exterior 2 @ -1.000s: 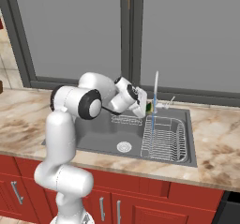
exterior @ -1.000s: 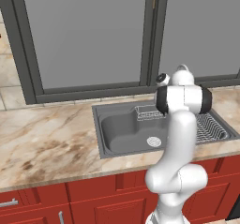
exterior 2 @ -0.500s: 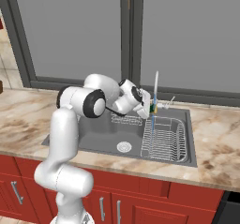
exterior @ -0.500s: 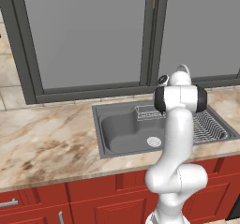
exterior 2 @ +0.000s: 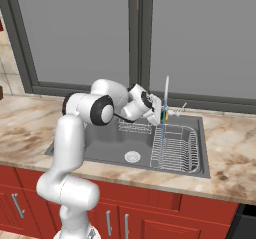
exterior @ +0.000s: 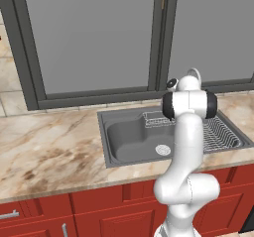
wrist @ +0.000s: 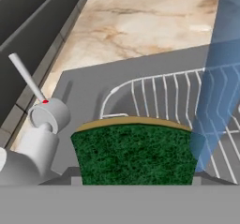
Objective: Soak the sponge with water for a few seconds and then drop it inside the sink.
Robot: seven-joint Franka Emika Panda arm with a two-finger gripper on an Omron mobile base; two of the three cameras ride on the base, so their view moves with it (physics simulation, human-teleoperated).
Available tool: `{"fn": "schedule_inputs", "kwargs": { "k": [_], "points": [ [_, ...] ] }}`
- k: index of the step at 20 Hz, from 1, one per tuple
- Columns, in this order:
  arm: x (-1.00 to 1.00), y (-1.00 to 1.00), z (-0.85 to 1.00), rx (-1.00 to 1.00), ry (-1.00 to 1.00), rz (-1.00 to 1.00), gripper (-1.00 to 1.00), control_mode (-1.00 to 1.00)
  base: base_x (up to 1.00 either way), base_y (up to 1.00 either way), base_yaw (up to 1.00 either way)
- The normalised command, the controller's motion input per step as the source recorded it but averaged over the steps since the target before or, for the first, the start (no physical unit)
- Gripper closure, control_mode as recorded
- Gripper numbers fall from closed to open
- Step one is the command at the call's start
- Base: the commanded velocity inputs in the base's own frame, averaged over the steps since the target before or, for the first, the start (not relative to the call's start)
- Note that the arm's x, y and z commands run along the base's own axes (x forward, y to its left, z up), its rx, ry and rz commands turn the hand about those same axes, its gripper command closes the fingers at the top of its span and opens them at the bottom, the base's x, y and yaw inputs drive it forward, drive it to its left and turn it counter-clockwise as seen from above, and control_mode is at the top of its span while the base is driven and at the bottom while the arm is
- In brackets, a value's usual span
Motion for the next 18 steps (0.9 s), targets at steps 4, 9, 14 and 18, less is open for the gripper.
{"fn": "schedule_inputs", "kwargs": {
  "k": [4, 9, 14, 18],
  "points": [
    [-0.21, 0.00, 0.00, 0.00, 0.00, 0.00, 1.00, -1.00, 0.00, 0.00, 0.00],
    [-0.20, 0.00, 0.00, 0.00, 0.00, 0.00, 1.00, -1.00, 0.00, 0.00, 0.00],
    [-0.03, 0.00, 0.00, 0.00, 0.00, 0.00, 1.00, -1.00, 0.00, 0.00, 0.00],
    [0.00, 0.00, 0.00, 0.00, 0.00, 0.00, 1.00, -1.00, 0.00, 0.00, 0.00]
  ]
}}
